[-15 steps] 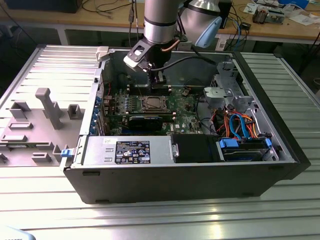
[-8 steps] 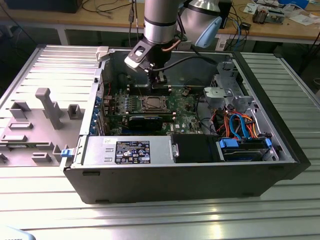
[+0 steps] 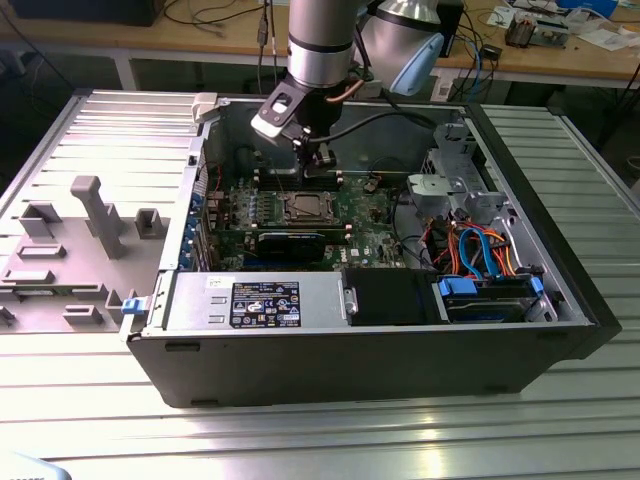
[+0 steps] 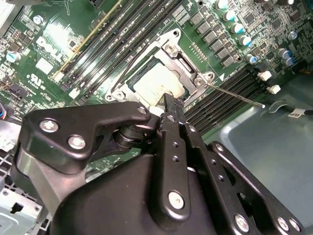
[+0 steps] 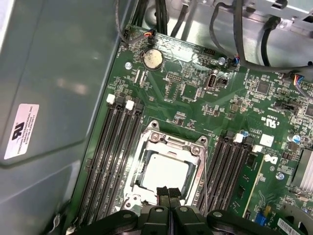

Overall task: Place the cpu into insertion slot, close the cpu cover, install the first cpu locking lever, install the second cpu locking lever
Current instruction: 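Install the first cpu locking lever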

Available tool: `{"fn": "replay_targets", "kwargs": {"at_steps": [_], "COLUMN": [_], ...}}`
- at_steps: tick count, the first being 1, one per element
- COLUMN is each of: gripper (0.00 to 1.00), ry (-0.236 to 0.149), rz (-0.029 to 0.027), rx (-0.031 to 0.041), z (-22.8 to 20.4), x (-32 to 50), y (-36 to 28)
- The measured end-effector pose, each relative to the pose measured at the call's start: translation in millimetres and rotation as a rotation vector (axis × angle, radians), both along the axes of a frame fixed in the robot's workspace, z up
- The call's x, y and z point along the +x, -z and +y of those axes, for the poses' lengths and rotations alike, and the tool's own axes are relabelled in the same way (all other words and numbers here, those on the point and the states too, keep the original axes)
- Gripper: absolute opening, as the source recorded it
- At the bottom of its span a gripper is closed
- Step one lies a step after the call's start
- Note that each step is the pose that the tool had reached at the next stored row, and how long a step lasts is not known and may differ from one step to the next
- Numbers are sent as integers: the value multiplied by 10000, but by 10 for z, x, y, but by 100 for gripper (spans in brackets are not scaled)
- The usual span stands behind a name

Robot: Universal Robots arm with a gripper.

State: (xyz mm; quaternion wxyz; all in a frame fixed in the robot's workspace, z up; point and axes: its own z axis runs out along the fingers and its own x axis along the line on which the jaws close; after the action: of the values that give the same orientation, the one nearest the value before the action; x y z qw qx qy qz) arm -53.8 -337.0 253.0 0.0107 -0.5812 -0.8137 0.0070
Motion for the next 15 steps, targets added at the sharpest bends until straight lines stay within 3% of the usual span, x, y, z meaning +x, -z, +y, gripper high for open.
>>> {"fn": "replay_targets", "kwargs": {"at_steps": [15], "gripper": [11], "ry": [-930], "rz": [0], "rx": [0], "z": [0], "x": [0], "y": [0]}}
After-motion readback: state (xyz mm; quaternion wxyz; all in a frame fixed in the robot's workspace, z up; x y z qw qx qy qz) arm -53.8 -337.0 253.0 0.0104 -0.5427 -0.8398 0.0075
